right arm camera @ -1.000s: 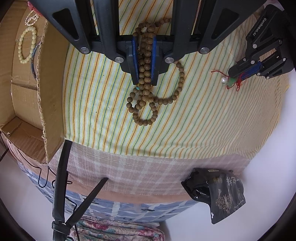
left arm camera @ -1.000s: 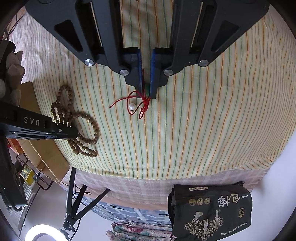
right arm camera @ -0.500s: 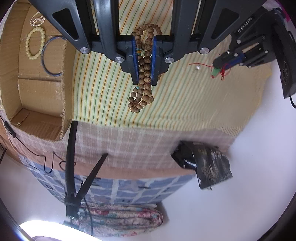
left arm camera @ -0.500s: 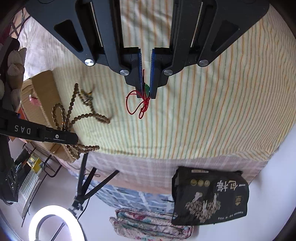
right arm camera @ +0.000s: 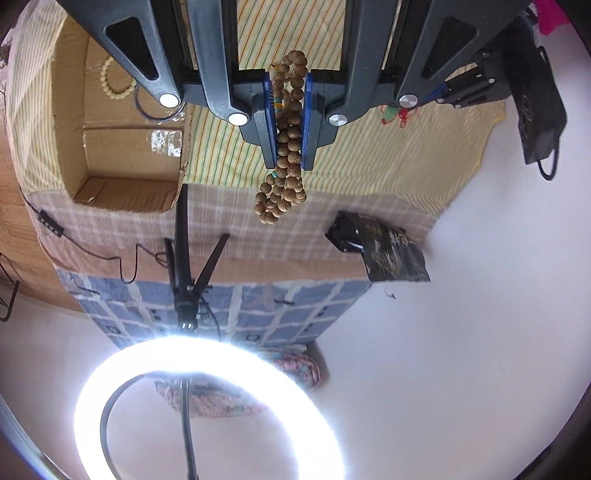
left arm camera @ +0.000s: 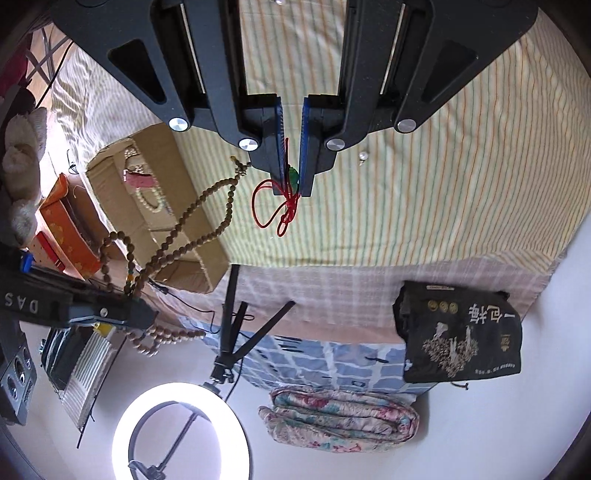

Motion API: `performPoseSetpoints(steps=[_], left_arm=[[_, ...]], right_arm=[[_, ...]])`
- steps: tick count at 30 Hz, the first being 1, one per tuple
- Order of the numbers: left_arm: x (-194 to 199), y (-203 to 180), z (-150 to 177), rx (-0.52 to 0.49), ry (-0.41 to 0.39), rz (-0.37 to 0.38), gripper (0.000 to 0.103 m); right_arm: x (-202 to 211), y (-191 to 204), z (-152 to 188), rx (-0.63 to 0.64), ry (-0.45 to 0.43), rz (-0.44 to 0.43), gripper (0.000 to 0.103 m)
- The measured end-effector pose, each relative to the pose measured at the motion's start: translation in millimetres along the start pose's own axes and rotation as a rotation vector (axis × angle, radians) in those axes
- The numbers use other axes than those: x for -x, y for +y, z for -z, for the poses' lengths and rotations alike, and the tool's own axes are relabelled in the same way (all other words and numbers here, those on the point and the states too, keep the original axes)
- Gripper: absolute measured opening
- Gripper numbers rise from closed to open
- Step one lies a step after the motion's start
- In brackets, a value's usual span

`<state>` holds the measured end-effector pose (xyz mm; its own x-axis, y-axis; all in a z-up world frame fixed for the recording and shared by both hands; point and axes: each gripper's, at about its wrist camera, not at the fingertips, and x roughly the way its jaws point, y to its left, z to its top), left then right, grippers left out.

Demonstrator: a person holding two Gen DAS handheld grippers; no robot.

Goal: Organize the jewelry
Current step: 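Carry the pendant with the left tool and the beads with the right tool over the box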

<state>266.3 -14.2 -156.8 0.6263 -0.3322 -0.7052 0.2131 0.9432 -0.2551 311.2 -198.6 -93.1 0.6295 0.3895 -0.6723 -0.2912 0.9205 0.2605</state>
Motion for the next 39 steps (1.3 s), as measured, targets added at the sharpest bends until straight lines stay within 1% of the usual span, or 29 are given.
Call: performPoseSetpoints(steps=[5,11,19,23,29,39], left_arm=[[2,-23,-6,-0.049,-0.006,0.009,0.005],[3,-50,-18,-0.088,-0.019,0.038,0.005],[2,-87,-31,-0.137,-0.036,0.084,0.005],[-3,-107,-38,-0.157,-0.039,0.109,0.005],[-17,-133,-43,-0.185,-0.032,0.125,0.005],[-47,-164,-45,-0.214,-0.019,0.121,0.005]], right_arm=[[31,-3,-8,0.007,-0.047,-0.018,0.01],[62,-10,-20,0.036,-0.088,0.019,0.01],[86,-32,-31,0.038,-0.109,0.084,0.01],[94,-48,-35,0.04,-0.114,0.12,0.01],[100,-77,-38,0.028,-0.113,0.172,0.01],[85,-123,-40,-0.001,-0.078,0.235,0.01]])
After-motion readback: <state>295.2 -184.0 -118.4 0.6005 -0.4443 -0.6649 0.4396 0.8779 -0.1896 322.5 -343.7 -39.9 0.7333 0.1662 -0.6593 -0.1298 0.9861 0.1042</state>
